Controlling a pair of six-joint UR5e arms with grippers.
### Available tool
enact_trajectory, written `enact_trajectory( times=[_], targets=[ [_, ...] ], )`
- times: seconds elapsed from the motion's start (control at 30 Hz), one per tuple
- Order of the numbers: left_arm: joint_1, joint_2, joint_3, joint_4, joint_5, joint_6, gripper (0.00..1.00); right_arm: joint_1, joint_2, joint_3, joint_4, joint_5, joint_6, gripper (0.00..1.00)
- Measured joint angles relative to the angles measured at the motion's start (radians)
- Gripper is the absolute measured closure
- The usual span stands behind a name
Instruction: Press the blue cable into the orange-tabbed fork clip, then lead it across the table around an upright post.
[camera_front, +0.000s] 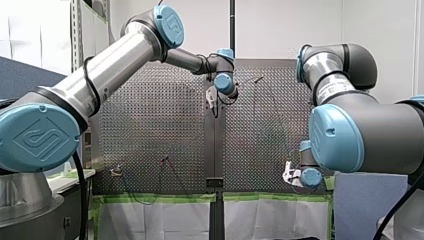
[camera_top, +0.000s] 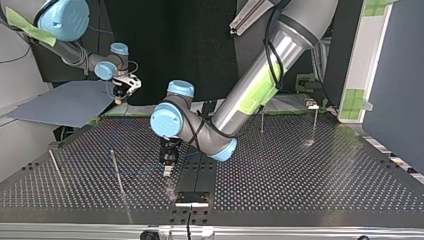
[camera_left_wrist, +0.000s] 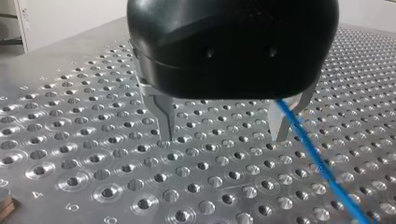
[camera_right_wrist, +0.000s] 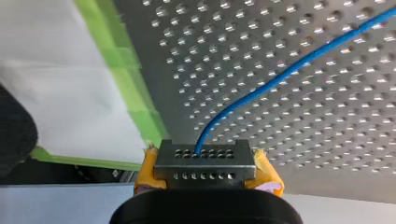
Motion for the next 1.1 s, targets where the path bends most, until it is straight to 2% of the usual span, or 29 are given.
enact_trajectory(
  times=[0.13, 0.47, 0.7, 0.9, 1.1],
  targets=[
    [0.001, 0.000, 0.000, 0.000, 0.000, 0.000, 0.00, -0.003, 0.031, -0.006, 0.004, 0.001, 0.001, 1.00],
    [0.002, 0.000, 0.000, -0.021, 0.015, -0.019, 0.00, -0.008, 0.053, -0.014, 0.004, 0.000, 0.004, 1.00],
    [0.002, 0.000, 0.000, -0.056, 0.065, -0.078, 0.00, -0.010, 0.054, -0.014, 0.007, 0.001, 0.002, 1.00],
    [0.003, 0.000, 0.000, -0.113, 0.074, -0.140, 0.00, -0.011, 0.054, -0.014, 0.012, 0.004, 0.001, 1.00],
    [0.006, 0.000, -0.001, -0.125, 0.101, -0.201, 0.00, -0.013, 0.053, -0.015, 0.014, 0.004, 0.001, 1.00]
  ],
)
